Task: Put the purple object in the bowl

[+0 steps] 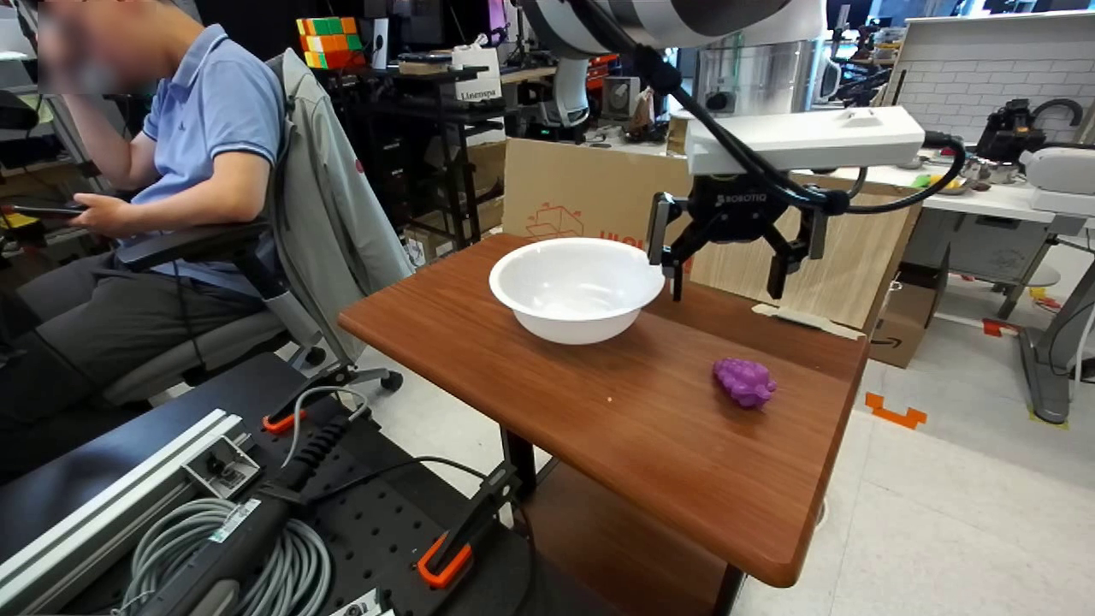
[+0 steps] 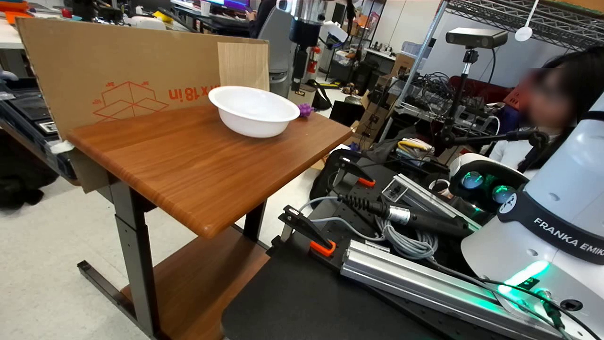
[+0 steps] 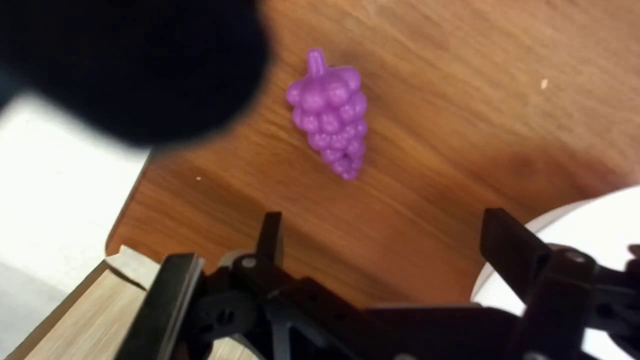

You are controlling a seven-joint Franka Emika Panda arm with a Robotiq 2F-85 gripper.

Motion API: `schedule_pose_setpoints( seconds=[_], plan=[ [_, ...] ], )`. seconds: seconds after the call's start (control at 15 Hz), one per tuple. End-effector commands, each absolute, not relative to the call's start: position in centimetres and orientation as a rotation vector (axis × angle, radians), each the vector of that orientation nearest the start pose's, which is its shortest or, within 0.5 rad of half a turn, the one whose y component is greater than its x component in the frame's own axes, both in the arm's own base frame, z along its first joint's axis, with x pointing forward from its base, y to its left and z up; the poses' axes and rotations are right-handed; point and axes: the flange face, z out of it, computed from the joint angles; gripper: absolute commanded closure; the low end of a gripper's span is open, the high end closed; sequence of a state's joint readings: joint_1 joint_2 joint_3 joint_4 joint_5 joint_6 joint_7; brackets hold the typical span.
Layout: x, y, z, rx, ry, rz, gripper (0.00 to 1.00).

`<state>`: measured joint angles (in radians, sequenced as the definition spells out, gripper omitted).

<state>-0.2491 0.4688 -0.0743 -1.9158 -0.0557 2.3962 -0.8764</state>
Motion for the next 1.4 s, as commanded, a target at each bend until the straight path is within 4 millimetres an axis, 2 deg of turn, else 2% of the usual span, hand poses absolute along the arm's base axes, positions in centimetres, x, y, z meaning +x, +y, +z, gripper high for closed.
schedule_pose_setpoints(
  seconds=[0.0,0.27,0.47,0.8,1.13,1.2,1.27,1.33],
  plan=[
    [58.9,-21.0,25.2,-2.963,-1.138,0.222,0.0],
    [58.8,-22.2,24.1,-3.005,-1.17,0.307,0.0],
    [59.1,-22.7,22.7,-3.057,-1.13,0.324,0.0],
    [59.8,-22.4,20.3,-3.127,-1.082,0.318,0.0],
    [60.0,-22.9,17.9,-3.184,-1.017,0.411,0.0],
    [60.1,-23.0,17.6,-3.188,-1.005,0.424,0.25],
    [60.2,-23.1,17.3,-3.194,-0.995,0.431,0.26],
    [60.3,-23.0,17.1,-3.197,-0.989,0.431,0.35]
  ],
)
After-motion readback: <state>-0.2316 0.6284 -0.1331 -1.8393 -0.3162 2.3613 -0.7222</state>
